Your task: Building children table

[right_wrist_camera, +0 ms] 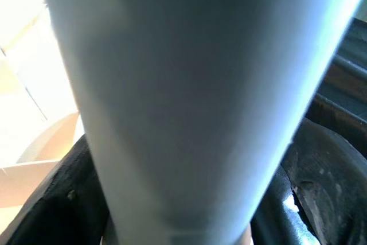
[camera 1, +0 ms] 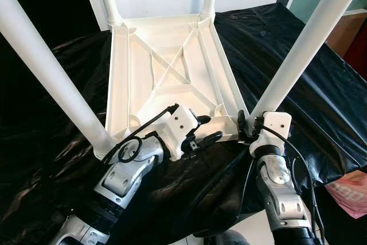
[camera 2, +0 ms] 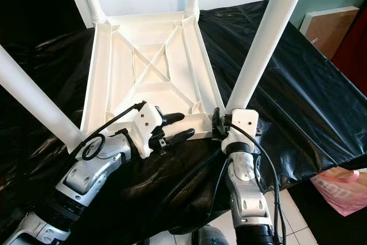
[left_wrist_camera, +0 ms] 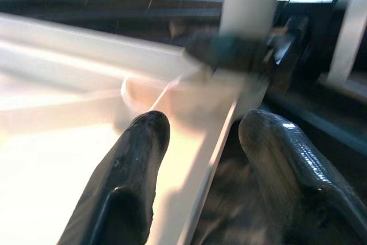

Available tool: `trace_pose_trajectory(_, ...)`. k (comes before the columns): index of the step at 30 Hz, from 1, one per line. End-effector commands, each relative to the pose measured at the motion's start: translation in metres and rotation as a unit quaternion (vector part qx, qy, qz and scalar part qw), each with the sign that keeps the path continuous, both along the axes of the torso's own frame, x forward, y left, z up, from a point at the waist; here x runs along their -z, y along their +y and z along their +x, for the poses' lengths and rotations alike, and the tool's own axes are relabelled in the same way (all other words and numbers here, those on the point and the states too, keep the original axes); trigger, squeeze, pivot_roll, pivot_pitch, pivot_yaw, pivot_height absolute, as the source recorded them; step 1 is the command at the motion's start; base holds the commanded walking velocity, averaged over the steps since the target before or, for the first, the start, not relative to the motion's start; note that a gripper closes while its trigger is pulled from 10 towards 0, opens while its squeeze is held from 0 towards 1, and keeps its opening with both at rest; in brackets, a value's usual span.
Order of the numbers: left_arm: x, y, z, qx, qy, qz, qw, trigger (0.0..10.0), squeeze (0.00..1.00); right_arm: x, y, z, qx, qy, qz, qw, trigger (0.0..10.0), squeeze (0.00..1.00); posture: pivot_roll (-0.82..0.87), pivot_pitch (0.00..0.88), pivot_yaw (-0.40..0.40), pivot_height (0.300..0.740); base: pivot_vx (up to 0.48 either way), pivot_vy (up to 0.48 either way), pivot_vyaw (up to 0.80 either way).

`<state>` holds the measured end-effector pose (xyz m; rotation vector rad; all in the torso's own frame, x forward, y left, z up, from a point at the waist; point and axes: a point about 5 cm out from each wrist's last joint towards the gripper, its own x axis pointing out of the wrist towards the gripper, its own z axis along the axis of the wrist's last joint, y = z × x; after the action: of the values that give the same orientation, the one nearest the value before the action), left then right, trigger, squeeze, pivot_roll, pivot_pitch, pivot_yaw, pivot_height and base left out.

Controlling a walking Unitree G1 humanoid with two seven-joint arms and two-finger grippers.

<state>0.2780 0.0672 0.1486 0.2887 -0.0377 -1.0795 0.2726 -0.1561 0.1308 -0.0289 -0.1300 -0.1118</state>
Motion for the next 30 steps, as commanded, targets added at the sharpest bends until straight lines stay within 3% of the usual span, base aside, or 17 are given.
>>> trace_pose_trajectory(1,0.005,0.001,-0.002,0.031,0.006,0.026,0.999,10.0,0.00,0.002,-0.005,-0.003,0.003,0.002,-0.001,1.000,10.0,0.00,-0.03,0.141,-0.023,0.740,0.000,0.000,0.00)
trace_pose_trajectory(7,0.011,0.010,-0.002,0.029,0.007,0.057,0.998,10.0,0.00,0.002,-0.012,-0.002,0.008,0.005,-0.012,1.000,10.0,0.00,-0.03,0.141,-0.023,0.740,0.000,0.000,0.00)
trace_pose_trajectory(10,0.022,0.015,-0.002,0.025,0.004,0.107,0.994,10.0,0.00,0.001,-0.013,0.000,0.007,0.002,-0.013,1.000,10.0,0.00,-0.03,0.141,-0.021,0.740,0.000,0.000,0.00)
trace_pose_trajectory(16,0.029,0.020,0.001,0.015,0.005,0.138,0.990,10.0,0.00,0.000,-0.012,0.001,0.004,0.001,-0.012,1.000,10.0,0.00,-0.02,0.142,-0.019,0.740,0.000,0.000,0.00)
trace_pose_trajectory(19,0.036,0.027,0.007,-0.013,0.007,0.173,0.985,10.0,0.00,0.001,-0.010,0.001,0.002,0.002,-0.010,1.000,10.0,0.00,-0.02,0.143,-0.019,0.740,0.000,0.000,0.00)
trace_pose_trajectory(20,0.041,0.034,0.014,-0.045,0.012,0.196,0.979,10.0,0.00,0.001,-0.009,0.002,0.001,0.002,-0.008,1.000,10.0,0.00,-0.02,0.144,-0.018,0.740,0.000,0.000,0.00)
trace_pose_trajectory(23,0.042,0.038,0.018,-0.070,0.027,0.191,0.979,10.0,0.00,0.001,-0.009,0.002,0.000,0.002,-0.008,1.000,10.0,0.00,-0.02,0.144,-0.017,0.740,0.000,0.000,0.00)
trace_pose_trajectory(24,0.042,0.039,0.019,-0.083,0.035,0.184,0.979,1.7,0.00,0.001,-0.010,0.002,0.000,0.002,-0.009,1.000,10.0,0.00,-0.02,0.146,-0.018,0.740,0.000,0.000,0.00)
trace_pose_trajectory(25,0.042,0.039,0.019,-0.083,0.035,0.184,0.979,1.7,0.00,0.001,-0.010,0.002,0.000,0.002,-0.009,1.000,10.0,0.00,-0.02,0.146,-0.018,0.740,0.000,0.000,0.00)
trace_pose_trajectory(26,0.042,0.038,0.019,-0.080,0.036,0.181,0.980,0.0,0.00,0.001,-0.010,0.002,0.000,0.003,-0.009,1.000,10.0,0.00,-0.02,0.146,-0.018,0.740,0.000,0.000,0.00)
trace_pose_trajectory(30,0.041,0.038,0.016,-0.074,0.039,0.176,0.981,0.0,0.00,0.001,-0.010,0.003,-0.001,0.003,-0.010,1.000,10.0,0.00,-0.02,0.148,-0.020,0.740,0.000,0.000,0.00)
